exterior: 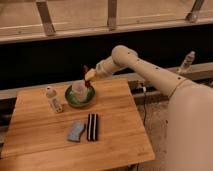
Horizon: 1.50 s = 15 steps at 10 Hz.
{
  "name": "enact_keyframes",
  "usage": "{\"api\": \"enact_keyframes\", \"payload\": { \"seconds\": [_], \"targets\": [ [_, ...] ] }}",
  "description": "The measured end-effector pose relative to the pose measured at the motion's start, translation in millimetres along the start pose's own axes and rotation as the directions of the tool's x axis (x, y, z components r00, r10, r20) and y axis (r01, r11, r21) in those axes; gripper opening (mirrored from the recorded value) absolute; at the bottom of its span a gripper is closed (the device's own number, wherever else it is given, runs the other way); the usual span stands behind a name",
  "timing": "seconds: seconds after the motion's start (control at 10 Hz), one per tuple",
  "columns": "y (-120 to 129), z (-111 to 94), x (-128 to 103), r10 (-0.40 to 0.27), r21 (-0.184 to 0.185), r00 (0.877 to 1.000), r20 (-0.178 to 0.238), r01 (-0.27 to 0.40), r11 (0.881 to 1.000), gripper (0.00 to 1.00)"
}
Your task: Place the pepper in the ceramic cup
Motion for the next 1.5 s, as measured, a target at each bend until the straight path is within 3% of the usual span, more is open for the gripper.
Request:
{"api": "enact_keyframes", "payload": {
  "seconds": [1.1, 1.5],
  "targets": [
    [23.8, 45.4, -18.5, -0.079, -0.043, 0.996, -0.032, 0.078, 0.996, 0.0],
    [23.5, 45.2, -18.5, -0.078, -0.043, 0.996, -0.031, 0.077, 0.996, 0.31]
  ]
}}
